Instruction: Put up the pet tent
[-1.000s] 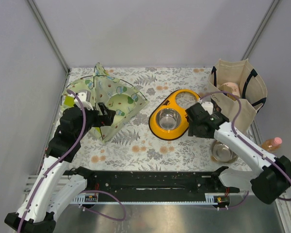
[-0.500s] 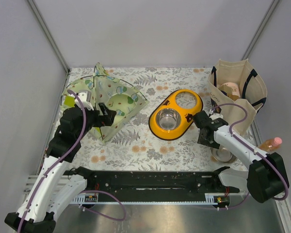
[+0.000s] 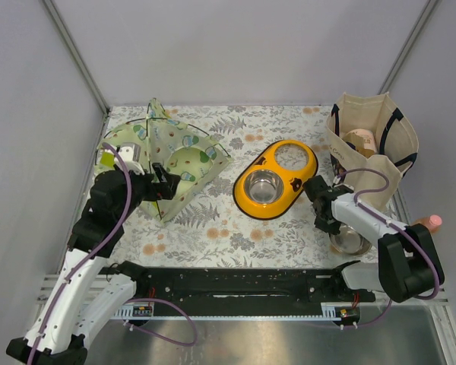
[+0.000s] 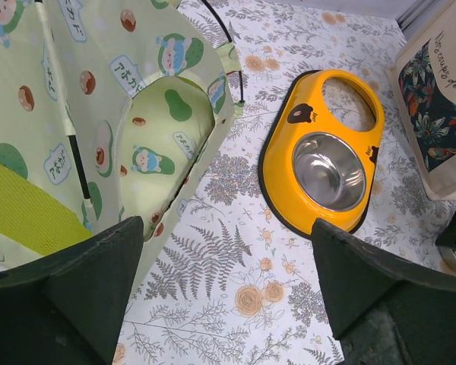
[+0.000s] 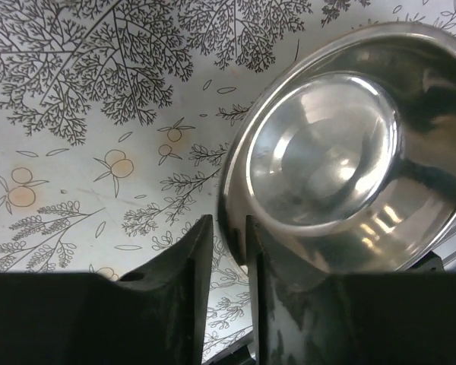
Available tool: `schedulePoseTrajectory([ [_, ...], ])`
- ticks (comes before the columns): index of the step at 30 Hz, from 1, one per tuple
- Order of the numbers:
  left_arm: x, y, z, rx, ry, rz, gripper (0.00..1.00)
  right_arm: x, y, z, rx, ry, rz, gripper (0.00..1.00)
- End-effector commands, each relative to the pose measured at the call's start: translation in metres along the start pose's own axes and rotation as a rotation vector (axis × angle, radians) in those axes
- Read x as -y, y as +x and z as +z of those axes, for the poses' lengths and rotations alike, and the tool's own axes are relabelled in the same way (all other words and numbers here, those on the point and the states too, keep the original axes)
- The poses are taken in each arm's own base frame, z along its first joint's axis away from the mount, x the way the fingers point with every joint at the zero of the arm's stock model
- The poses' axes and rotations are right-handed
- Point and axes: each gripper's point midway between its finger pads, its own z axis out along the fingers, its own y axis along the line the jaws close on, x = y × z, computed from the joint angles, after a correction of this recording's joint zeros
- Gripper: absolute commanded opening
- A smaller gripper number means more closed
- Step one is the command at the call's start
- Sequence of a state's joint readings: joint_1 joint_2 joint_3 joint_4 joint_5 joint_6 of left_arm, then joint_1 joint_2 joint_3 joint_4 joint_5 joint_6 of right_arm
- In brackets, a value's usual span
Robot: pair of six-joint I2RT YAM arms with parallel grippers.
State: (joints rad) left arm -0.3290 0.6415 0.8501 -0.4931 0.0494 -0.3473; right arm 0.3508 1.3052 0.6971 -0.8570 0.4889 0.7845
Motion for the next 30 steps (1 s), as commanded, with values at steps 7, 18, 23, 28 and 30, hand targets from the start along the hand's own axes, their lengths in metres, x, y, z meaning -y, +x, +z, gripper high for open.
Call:
schedulePoseTrajectory([
  [7, 0.007, -0.03, -0.016, 0.071, 0.009, 0.032, 0.94, -0.019, -0.021, -0.02, 0.067, -0.15, 0.04, 0.0],
  [18, 0.005, -0.04, -0.025, 0.109, -0.014, 0.04, 0.94, -0.088, -0.063, -0.141, 0.229, -0.692, -0.01, 0.0],
  [23, 0.004, -0.039, -0.026, 0.113, -0.016, 0.033, 0.94, -0.099, -0.099, -0.179, 0.347, -0.748, -0.06, 0.0],
  [28, 0.004, -0.037, -0.023, 0.108, -0.015, 0.022, 0.94, -0.117, -0.141, -0.2, 0.472, -0.754, -0.104, 0.0],
  [30, 0.005, -0.038, -0.021, 0.108, -0.014, 0.021, 0.94, -0.129, -0.158, -0.206, 0.505, -0.746, -0.125, 0.0],
])
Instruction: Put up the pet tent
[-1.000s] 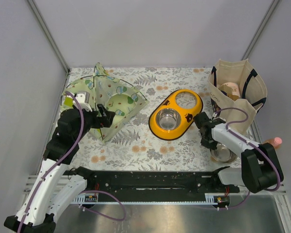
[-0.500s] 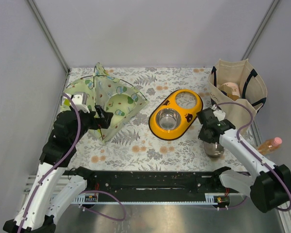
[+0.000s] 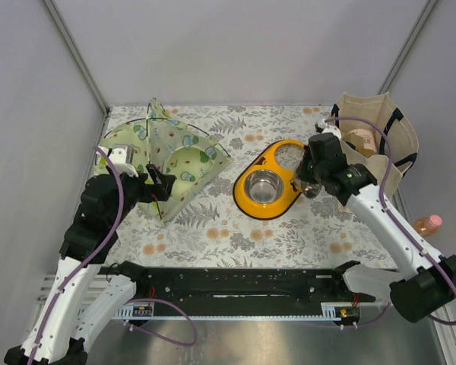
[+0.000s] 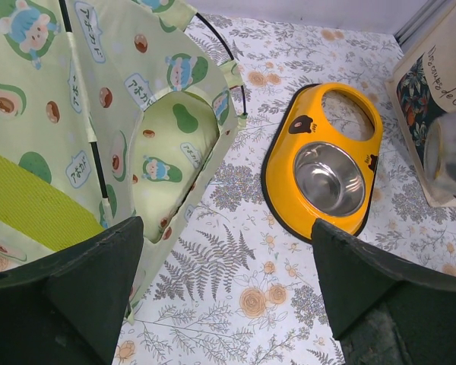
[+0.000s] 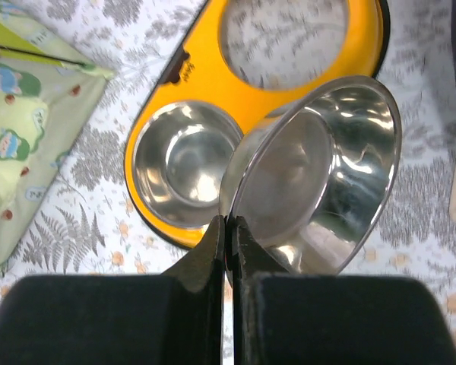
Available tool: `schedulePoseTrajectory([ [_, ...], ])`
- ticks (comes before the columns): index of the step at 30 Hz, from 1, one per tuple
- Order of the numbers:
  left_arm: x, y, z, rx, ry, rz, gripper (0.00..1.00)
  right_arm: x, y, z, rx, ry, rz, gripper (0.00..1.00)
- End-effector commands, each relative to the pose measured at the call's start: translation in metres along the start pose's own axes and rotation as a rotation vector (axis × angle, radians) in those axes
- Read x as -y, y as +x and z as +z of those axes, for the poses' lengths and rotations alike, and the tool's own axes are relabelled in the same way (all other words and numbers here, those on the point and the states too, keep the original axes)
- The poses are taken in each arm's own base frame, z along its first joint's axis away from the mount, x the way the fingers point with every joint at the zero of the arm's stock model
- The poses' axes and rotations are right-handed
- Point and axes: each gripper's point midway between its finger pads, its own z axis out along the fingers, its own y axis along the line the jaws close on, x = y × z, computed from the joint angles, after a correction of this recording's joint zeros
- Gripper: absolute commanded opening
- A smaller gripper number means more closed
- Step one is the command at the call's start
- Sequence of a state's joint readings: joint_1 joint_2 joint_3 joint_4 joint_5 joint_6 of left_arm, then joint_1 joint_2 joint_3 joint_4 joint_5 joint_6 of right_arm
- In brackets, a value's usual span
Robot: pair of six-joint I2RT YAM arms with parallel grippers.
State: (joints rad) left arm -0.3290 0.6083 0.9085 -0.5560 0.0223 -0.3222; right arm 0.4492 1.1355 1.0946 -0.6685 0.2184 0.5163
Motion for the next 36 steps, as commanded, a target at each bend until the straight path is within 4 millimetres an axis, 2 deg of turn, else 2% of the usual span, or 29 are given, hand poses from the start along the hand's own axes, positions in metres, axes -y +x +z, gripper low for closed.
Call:
schedulePoseTrajectory([
  [1, 0.004, -0.024, -0.002, 0.073, 0.002, -0.004, 0.94, -0.032, -0.057, 0.012, 0.122, -0.05, -0.106, 0.0],
  [5, 0.005, -0.027, 0.002, 0.072, 0.002, -0.021, 0.94, -0.042, -0.081, 0.049, 0.118, 0.026, -0.187, 0.0],
  [7, 0.007, -0.028, 0.003, 0.076, 0.006, -0.035, 0.94, -0.038, -0.085, 0.069, 0.104, 0.088, -0.23, 0.0],
  [11, 0.013, -0.025, 0.006, 0.06, 0.036, -0.054, 0.94, -0.032, -0.086, 0.103, 0.082, 0.172, -0.281, 0.0],
  [16, 0.012, -0.021, 0.012, 0.036, 0.033, -0.07, 0.94, -0.03, -0.08, 0.135, 0.056, 0.222, -0.297, 0.0],
  [22, 0.013, -0.023, 0.02, 0.036, 0.031, -0.061, 0.94, -0.032, -0.076, 0.164, 0.03, 0.237, -0.31, 0.0],
  [26, 0.01, -0.021, 0.025, 0.027, 0.018, -0.057, 0.94, -0.027, -0.065, 0.184, -0.013, 0.265, -0.327, 0.0],
  [32, 0.007, -0.02, 0.031, 0.023, 0.008, -0.05, 0.95, -0.006, -0.053, 0.195, -0.063, 0.378, -0.333, 0.02],
  [36, 0.008, -0.021, 0.034, 0.021, 0.009, -0.039, 0.95, -0.002, -0.047, 0.202, -0.09, 0.385, -0.321, 0.06],
])
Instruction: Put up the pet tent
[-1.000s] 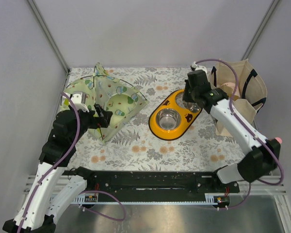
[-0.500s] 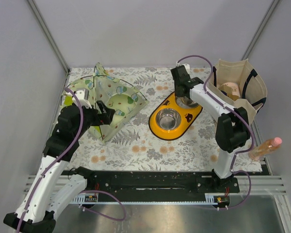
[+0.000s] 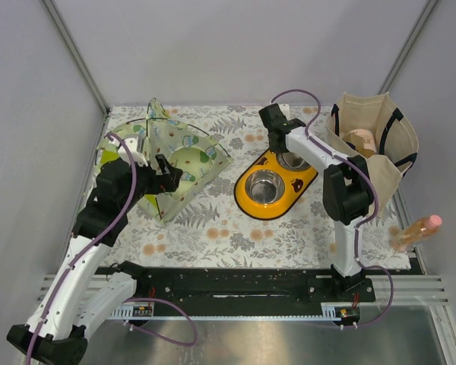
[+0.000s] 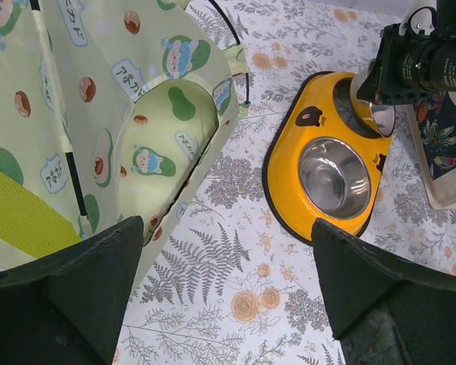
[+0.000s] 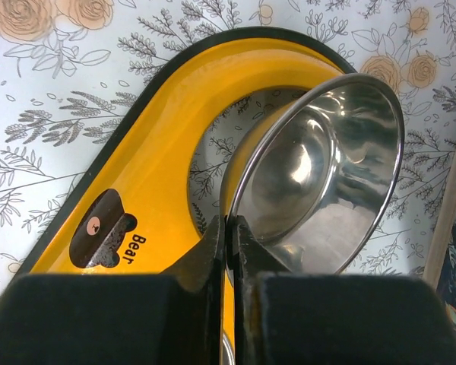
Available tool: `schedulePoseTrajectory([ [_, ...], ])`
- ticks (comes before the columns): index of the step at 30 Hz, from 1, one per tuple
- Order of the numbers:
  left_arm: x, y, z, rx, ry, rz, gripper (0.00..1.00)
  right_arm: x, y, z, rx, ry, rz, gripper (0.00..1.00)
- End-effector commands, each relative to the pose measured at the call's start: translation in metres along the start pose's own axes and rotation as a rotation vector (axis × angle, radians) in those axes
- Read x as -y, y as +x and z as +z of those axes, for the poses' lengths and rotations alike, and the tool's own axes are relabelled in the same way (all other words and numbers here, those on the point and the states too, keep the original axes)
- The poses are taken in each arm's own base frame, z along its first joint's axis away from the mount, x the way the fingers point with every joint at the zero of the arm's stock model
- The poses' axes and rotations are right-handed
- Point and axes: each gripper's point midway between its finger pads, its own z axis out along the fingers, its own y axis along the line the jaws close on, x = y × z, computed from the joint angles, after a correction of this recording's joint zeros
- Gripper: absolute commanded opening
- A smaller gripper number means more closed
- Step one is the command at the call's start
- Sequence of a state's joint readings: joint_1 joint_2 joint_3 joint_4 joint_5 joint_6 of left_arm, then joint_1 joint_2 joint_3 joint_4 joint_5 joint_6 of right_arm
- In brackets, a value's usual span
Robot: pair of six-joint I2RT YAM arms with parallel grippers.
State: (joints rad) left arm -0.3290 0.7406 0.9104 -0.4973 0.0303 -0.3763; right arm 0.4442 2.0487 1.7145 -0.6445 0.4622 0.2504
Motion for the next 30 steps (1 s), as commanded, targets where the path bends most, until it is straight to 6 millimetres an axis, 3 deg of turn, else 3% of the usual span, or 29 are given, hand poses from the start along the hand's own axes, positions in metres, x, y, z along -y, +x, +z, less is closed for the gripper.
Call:
schedulePoseTrajectory([
  [1, 0.01, -0.03, -0.001, 0.088, 0.029, 0.021, 0.95, 0.011, -0.013, 0.0, 0.012, 0.05, 0.037, 0.08],
  [10, 0.008, -0.035, -0.005, 0.096, 0.012, 0.043, 0.95, -0.001, -0.013, -0.003, -0.014, -0.014, 0.072, 0.43],
  [19, 0.01, -0.037, -0.012, 0.097, 0.024, 0.048, 0.95, -0.006, -0.016, -0.029, -0.035, -0.095, 0.102, 0.5],
  [27, 0.015, -0.035, -0.032, 0.03, 0.029, 0.053, 0.95, 0.005, 0.021, -0.08, -0.067, -0.223, 0.149, 0.55],
  [30, 0.014, -0.025, -0.041, 0.0, 0.024, 0.027, 0.99, 0.016, 0.035, -0.113, -0.06, -0.272, 0.17, 0.66],
])
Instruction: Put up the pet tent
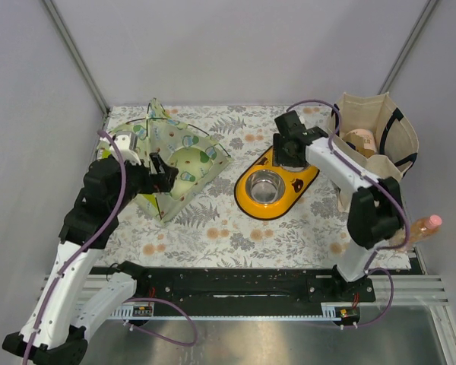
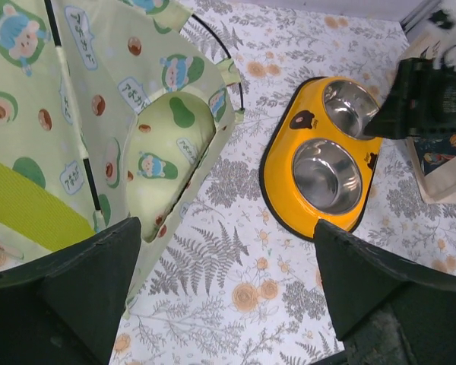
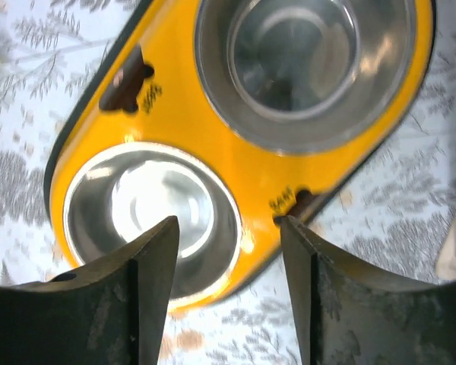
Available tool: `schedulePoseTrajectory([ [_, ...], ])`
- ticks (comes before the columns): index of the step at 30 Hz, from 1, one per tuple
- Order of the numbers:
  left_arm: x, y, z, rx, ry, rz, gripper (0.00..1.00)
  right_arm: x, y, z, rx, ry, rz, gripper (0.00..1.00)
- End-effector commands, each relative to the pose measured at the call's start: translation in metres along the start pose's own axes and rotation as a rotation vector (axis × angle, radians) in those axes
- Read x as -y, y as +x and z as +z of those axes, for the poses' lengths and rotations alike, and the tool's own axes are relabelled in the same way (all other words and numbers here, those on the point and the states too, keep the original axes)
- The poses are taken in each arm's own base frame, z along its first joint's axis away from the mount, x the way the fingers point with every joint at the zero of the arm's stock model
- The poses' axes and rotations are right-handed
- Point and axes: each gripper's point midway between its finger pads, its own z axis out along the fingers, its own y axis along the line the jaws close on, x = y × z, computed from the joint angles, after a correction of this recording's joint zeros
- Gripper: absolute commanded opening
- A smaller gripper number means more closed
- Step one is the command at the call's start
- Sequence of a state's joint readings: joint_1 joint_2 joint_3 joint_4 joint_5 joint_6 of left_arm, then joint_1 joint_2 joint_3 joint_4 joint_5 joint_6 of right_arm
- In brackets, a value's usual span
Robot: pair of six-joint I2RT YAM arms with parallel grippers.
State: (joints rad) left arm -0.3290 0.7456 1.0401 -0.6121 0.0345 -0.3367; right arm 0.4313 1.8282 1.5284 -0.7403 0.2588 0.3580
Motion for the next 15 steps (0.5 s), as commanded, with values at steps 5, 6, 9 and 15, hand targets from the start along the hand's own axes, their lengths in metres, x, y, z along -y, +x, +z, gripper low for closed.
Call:
schedulePoseTrajectory([
  [5, -0.004, 0.011, -0.047, 0.005, -0.022, -0.056, 0.99, 0.022, 0.027, -0.133, 0.16, -0.232, 0.066, 0.96],
  [6, -0.007, 0.013, -0.054, 0.003, -0.034, -0.059, 0.99, 0.03, 0.031, -0.148, 0.188, -0.238, 0.063, 1.0],
  [9, -0.016, 0.014, -0.076, 0.032, -0.083, -0.067, 0.99, 0.053, 0.047, -0.185, 0.253, -0.234, 0.074, 0.99],
  [15, -0.026, 0.011, -0.113, 0.093, -0.139, -0.106, 0.99, 0.099, 0.07, -0.251, 0.407, -0.21, 0.137, 1.0],
])
